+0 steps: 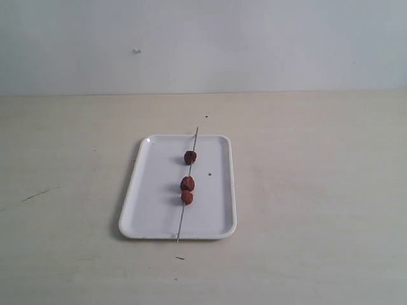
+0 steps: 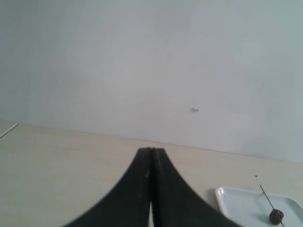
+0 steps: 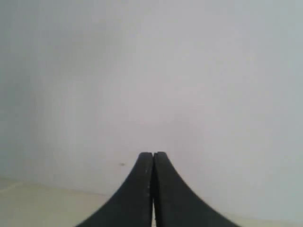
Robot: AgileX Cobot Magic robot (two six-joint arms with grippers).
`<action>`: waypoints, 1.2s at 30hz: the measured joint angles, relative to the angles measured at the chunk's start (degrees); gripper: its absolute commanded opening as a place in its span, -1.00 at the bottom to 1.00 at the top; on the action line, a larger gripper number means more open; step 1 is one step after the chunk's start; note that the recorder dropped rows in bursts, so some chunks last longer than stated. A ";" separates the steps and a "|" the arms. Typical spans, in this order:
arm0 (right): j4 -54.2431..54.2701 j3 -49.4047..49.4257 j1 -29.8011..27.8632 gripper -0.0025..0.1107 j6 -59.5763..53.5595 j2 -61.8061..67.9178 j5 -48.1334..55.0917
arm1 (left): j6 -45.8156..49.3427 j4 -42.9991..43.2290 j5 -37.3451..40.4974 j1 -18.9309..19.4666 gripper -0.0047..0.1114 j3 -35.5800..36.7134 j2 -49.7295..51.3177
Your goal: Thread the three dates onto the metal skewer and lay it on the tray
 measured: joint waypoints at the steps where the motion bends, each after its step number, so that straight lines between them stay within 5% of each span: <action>1: 0.00 0.59 -3.28 -0.96 0.02 0.00 0.14 | 0.00 0.00 0.00 0.00 -0.92 0.00 0.00; 6: 1.12 4.26 -18.85 -0.96 1.52 0.00 0.25 | 0.00 0.00 0.00 0.00 -0.92 0.00 0.00; 10: 1.25 6.25 -23.88 -0.96 1.60 0.00 0.34 | 0.00 0.00 0.00 0.00 -0.92 0.00 0.00; 16: -3.00 9.86 -24.54 -0.96 4.84 0.00 0.34 | 0.00 0.00 0.00 0.00 -0.92 0.00 0.00; 24: -36.37 13.16 -24.68 -0.96 36.58 0.00 1.10 | 0.00 0.00 0.00 0.00 -0.92 0.00 0.00; 36: -39.48 13.16 -25.57 -0.96 43.58 0.00 7.73 | 0.00 0.00 0.00 0.00 -0.92 0.00 0.00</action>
